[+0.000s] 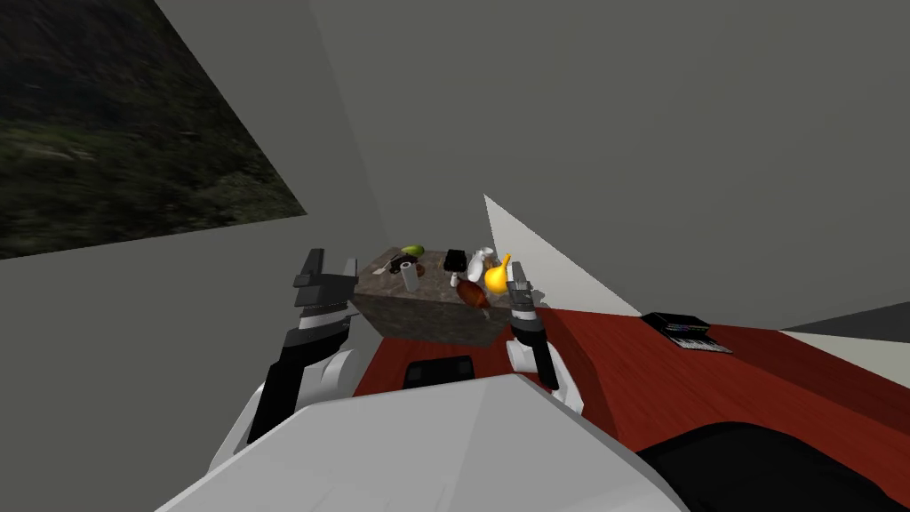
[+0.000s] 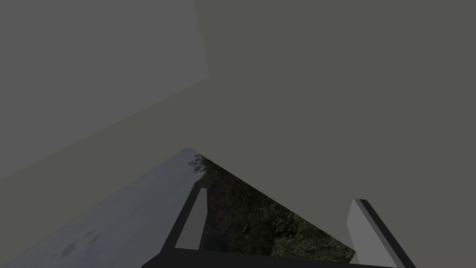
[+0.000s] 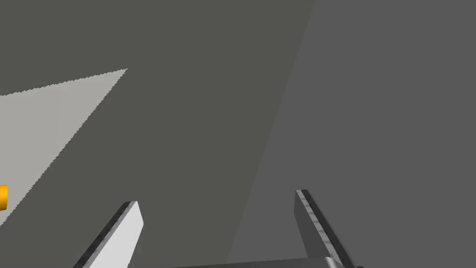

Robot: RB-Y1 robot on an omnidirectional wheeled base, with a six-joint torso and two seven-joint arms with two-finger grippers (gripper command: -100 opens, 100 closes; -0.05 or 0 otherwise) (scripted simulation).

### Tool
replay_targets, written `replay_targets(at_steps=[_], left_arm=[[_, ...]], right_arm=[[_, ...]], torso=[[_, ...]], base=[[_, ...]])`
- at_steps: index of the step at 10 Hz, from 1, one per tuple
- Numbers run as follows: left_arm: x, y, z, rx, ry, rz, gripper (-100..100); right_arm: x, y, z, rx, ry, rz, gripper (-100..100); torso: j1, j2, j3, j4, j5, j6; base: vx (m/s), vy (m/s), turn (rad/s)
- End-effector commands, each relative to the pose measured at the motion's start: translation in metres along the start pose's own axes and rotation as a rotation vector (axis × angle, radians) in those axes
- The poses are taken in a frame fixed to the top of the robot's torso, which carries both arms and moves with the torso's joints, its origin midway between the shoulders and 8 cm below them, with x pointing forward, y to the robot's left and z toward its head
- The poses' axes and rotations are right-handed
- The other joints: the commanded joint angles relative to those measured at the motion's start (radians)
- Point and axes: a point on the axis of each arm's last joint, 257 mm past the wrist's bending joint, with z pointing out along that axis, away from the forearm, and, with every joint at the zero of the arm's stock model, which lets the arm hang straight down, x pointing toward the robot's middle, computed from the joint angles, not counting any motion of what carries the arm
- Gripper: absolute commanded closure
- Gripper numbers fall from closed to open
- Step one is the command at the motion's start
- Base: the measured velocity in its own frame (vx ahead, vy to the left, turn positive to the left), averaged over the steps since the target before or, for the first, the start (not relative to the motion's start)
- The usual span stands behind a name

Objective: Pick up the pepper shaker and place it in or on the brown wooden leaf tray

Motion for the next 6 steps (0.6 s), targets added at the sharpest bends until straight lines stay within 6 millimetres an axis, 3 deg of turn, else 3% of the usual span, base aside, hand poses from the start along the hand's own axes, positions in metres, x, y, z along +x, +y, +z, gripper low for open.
replay_targets(at_steps=[1,6], left_arm=[[0.000,0.000,0.000,0.000,0.000,0.000,0],[0.000,0.000,0.000,0.000,0.000,0.000,0]], right_arm=[[0.003,-0.017,0.000,0.043,0.030,-0.055,-100],[-0.001,-0.079,-0.011,0.207,0.092,-0.239,-100]], torso=[[0.000,0.000,0.000,0.000,0.000,0.000],[0.002,0.003,0.002,0.001,0.001,0.000]], base=[[-0.055,0.104,0.047],[-0.069,0.133,0.062]])
